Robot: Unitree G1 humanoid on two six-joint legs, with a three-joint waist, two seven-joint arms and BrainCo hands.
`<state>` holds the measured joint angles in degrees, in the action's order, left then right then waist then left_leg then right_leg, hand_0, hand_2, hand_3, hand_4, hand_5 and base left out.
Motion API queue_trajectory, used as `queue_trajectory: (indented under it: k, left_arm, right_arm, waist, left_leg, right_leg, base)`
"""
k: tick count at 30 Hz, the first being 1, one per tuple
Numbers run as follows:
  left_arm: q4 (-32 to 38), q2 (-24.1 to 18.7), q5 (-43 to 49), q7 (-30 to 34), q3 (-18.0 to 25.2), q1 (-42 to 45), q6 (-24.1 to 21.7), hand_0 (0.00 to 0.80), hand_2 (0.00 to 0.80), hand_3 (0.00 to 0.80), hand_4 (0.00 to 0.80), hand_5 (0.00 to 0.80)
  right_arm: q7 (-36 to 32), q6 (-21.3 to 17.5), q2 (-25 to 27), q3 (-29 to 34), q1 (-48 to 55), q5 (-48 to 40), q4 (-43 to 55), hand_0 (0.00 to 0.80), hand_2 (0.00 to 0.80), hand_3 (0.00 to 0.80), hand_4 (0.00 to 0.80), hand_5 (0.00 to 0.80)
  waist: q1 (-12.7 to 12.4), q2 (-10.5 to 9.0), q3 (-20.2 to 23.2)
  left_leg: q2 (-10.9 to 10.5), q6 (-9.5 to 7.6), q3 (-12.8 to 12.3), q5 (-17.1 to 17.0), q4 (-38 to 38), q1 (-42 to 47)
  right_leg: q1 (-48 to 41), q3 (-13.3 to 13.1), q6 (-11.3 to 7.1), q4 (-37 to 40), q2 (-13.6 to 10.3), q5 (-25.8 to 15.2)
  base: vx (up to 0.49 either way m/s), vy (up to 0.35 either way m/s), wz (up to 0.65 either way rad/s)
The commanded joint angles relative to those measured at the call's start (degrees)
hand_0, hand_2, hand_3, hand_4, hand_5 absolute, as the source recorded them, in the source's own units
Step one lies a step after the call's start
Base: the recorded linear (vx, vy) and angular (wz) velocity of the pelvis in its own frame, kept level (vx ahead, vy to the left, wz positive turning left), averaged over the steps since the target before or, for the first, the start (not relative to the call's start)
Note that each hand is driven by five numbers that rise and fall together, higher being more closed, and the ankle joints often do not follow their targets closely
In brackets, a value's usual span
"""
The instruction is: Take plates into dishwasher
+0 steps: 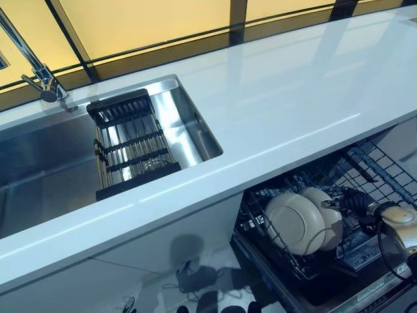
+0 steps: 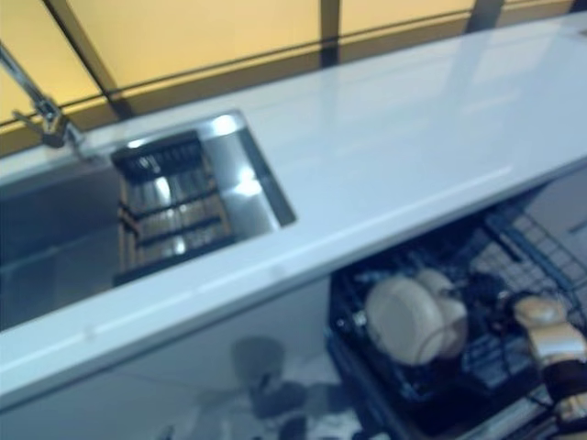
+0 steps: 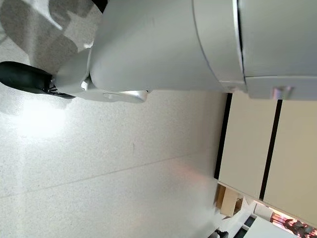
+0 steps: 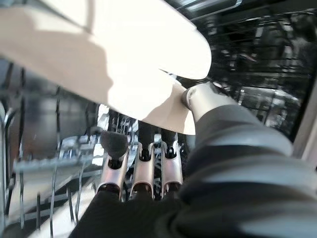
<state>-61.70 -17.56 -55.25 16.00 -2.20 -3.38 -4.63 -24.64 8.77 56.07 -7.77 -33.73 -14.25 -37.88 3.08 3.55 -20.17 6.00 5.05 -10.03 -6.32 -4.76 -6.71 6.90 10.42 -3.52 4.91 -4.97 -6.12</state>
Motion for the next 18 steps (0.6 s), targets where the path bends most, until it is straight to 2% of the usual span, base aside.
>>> queue_trajectory:
  k: [1, 14, 18]
  left_arm:
    - [-1.2, -3.2, -0.8, 1.3, -1.8, -2.6, -1.6, 0.0, 0.0, 0.0, 0.0, 0.0]
    - [-1.5, -3.2, -0.2, 1.0, -1.8, -3.1, -1.3, 0.0, 0.0, 0.0, 0.0, 0.0]
    - [-1.6, -3.1, 0.0, 0.8, -1.8, -3.4, -1.2, 0.0, 0.0, 0.0, 0.0, 0.0]
  right_arm:
    - [-0.2, -1.5, 2.8, -5.2, -2.4, 2.5, 1.0, 0.8, 0.8, 0.8, 0.8, 0.8]
    - [-0.4, -1.5, 3.4, -5.0, -0.4, 7.1, 0.9, 0.8, 0.8, 0.8, 0.8, 0.8]
    - [-1.0, -1.3, 1.5, -5.9, 0.5, 9.3, 0.3, 0.8, 0.8, 0.8, 0.8, 0.8]
  waist:
    - [-0.5, -3.46, 0.9]
    - [0.0, -3.83, 1.6]
    - [-0.2, -3.66, 1.8]
  left_leg:
    - [-0.7, 0.96, 0.2, -0.4, -0.2, -1.0]
    - [-0.7, 0.82, -0.2, 0.0, -0.2, -0.4]
    - [-0.7, 0.71, 0.0, 0.1, -0.2, -0.4]
  right_leg:
    - [0.8, 1.9, -1.88, 0.1, -0.3, -1.0]
    - [0.5, 1.5, -1.98, 0.1, -0.2, -0.9]
    - [0.4, 1.5, -1.98, 0.1, -0.3, -0.8]
  base:
    - [0.0, 0.0, 0.0]
    - [0.0, 0.0, 0.0]
    - [0.0, 0.0, 0.0]
